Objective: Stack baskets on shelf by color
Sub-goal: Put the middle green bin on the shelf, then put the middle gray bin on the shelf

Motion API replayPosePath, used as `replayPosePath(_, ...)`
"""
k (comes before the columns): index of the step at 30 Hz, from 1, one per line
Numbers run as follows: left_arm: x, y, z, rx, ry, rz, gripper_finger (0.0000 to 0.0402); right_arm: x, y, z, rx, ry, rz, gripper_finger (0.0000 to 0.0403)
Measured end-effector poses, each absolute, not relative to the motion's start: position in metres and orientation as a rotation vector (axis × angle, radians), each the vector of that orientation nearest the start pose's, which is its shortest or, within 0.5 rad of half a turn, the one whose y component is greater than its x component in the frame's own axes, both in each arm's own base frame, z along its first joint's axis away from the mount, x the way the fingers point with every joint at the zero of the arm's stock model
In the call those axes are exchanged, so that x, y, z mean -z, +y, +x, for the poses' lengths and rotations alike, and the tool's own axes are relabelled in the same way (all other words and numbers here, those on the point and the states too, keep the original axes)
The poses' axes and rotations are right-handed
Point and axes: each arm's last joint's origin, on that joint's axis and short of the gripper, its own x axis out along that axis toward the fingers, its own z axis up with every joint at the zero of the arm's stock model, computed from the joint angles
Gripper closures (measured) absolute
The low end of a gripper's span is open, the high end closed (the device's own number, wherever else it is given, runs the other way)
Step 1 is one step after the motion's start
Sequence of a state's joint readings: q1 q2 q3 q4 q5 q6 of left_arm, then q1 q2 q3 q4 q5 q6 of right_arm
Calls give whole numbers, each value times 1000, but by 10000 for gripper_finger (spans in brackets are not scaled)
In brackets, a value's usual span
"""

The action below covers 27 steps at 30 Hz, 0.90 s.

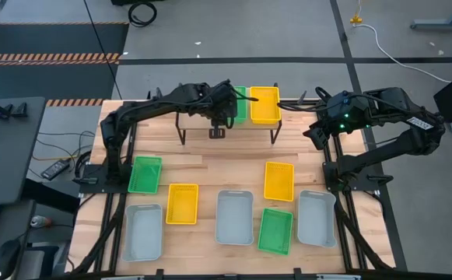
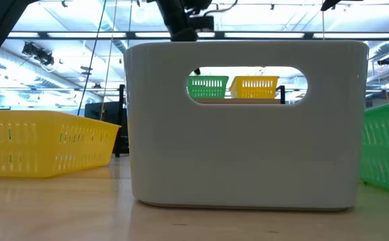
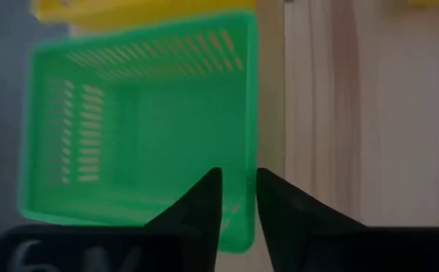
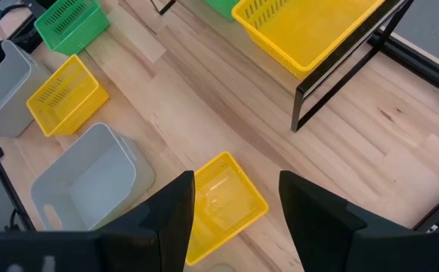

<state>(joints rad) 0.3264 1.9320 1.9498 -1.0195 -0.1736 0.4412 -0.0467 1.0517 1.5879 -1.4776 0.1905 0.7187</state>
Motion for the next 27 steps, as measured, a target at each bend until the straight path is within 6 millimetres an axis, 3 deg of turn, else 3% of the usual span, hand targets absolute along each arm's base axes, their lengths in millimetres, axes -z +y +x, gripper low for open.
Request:
replayPosePath(8, -369, 134, 380, -250, 1030, 322, 248, -432, -11, 125, 542, 819, 586, 203)
replayPosePath(15, -393, 118, 370, -256, 1036, 258, 232, -431, -11, 126, 543, 821, 586, 203)
replayPosePath(21, -413, 77, 365, -151, 1023, 195, 238, -429, -12, 133, 531, 849, 548, 203)
replayPosePath(27, -417, 22, 367, -62, 1029, 170, 237, -427, -12, 139, 522, 872, 517, 203)
